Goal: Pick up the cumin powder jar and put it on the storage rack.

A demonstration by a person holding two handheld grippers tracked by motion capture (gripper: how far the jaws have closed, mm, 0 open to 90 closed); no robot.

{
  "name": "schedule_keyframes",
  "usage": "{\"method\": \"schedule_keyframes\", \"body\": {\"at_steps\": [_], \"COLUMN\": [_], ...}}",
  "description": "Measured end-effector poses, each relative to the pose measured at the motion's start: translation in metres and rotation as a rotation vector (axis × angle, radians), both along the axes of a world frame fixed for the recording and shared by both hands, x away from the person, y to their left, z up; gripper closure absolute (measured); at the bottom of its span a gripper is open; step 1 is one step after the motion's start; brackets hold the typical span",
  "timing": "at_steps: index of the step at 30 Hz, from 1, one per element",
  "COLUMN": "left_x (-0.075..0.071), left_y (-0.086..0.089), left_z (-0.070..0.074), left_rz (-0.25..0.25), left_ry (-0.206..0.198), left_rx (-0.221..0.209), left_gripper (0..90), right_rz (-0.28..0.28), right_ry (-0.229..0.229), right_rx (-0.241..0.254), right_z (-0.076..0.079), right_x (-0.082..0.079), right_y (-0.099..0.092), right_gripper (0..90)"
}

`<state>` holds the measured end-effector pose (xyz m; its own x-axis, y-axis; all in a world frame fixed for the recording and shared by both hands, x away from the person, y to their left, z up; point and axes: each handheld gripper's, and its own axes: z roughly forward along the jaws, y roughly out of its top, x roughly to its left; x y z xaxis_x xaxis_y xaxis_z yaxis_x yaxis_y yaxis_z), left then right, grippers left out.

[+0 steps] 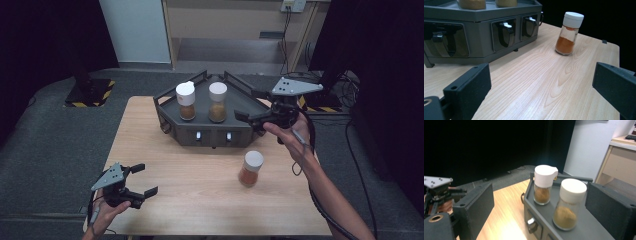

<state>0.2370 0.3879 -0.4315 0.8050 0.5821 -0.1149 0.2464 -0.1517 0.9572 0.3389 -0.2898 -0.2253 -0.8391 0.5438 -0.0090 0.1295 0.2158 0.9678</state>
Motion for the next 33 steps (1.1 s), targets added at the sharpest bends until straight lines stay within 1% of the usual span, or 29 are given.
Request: {"method": "schedule_keyframes", "body": {"at_steps": [5, 11, 12, 13, 23, 26, 28, 30, 33], "left_x": [0.000, -0.001, -0.001, -0.001, -0.002, -0.002, -0.002, -0.002, -0.003], "left_y": [0.000, 0.000, 0.000, 0.000, 0.000, 0.000, 0.000, 0.000, 0.000], "left_z": [0.000, 0.000, 0.000, 0.000, 0.000, 0.000, 0.000, 0.000, 0.001], "left_rz": [0.002, 0.005, 0.005, 0.006, 0.011, 0.015, 0.014, 0.014, 0.014], "left_ry": [0.000, -0.002, -0.002, -0.002, -0.005, -0.005, -0.005, -0.005, -0.005], "left_rx": [0.000, -0.001, -0.001, -0.001, -0.002, -0.003, -0.003, -0.003, -0.003], "left_gripper": [1.1, 1.1, 1.1, 1.1, 1.1, 1.1, 1.1, 1.1, 1.1], "right_rz": [-0.008, -0.036, -0.036, -0.045, -0.096, -0.113, -0.119, -0.130, -0.144], "right_ry": [0.003, 0.003, 0.003, 0.004, 0.008, 0.003, 0.008, 0.007, 0.022], "right_rx": [0.000, -0.011, -0.011, -0.014, -0.014, -0.029, -0.019, -0.024, -0.014], "right_z": [-0.008, -0.018, -0.018, -0.021, -0.041, -0.045, -0.048, -0.051, -0.059], "right_x": [-0.013, -0.032, -0.032, -0.037, -0.064, -0.073, -0.078, -0.083, -0.091], "right_y": [-0.013, -0.030, -0.030, -0.035, -0.062, -0.067, -0.072, -0.075, -0.084], "right_gripper": [8.6, 8.5, 8.5, 8.5, 8.1, 8.0, 8.0, 7.9, 7.8]}}
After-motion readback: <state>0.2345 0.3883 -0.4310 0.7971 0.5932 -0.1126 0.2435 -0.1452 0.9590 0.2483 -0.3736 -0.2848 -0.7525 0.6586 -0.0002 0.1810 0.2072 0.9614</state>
